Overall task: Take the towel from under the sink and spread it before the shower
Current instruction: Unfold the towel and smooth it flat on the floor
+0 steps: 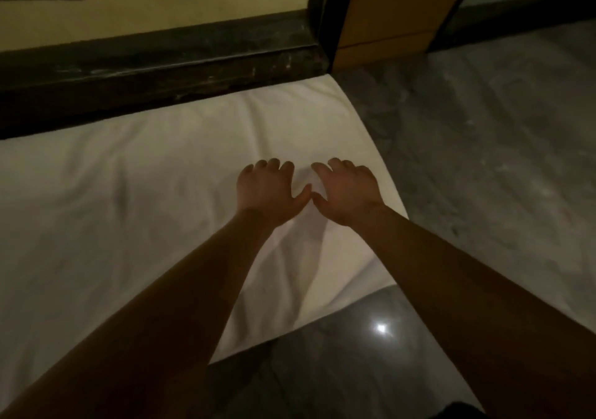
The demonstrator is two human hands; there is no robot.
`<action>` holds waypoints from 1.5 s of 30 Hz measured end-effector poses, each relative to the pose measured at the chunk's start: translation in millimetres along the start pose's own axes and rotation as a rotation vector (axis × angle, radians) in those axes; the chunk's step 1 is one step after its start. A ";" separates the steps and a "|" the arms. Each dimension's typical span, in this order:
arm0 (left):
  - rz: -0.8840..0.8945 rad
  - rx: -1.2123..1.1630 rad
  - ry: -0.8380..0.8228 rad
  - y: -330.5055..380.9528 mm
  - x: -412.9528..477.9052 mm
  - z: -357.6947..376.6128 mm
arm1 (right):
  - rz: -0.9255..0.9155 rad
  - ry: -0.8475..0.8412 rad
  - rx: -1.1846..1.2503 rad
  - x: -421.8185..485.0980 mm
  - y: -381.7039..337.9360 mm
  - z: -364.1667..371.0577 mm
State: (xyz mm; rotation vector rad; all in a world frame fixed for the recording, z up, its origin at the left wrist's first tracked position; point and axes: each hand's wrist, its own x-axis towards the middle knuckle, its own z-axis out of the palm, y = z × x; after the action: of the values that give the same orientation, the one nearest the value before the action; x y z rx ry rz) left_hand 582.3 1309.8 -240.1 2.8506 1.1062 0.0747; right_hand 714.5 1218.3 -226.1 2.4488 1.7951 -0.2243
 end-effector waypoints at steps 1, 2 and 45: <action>0.007 -0.013 -0.005 9.1 -1.7 2.4 | 0.018 -0.003 0.007 -6.3 5.7 3.5; 0.011 -0.032 -0.010 18.0 -4.2 5.2 | 0.034 -0.007 0.012 -13.1 11.7 7.2; 0.186 -0.470 -0.362 202.5 -93.4 52.9 | -0.178 -0.147 -0.067 -166.3 118.7 50.1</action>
State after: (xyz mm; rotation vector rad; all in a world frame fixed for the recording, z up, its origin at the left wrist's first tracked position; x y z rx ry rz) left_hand 653.2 1094.7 -275.0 2.4065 0.6472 -0.1452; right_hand 775.4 1018.0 -247.4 2.1675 1.9232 -0.3422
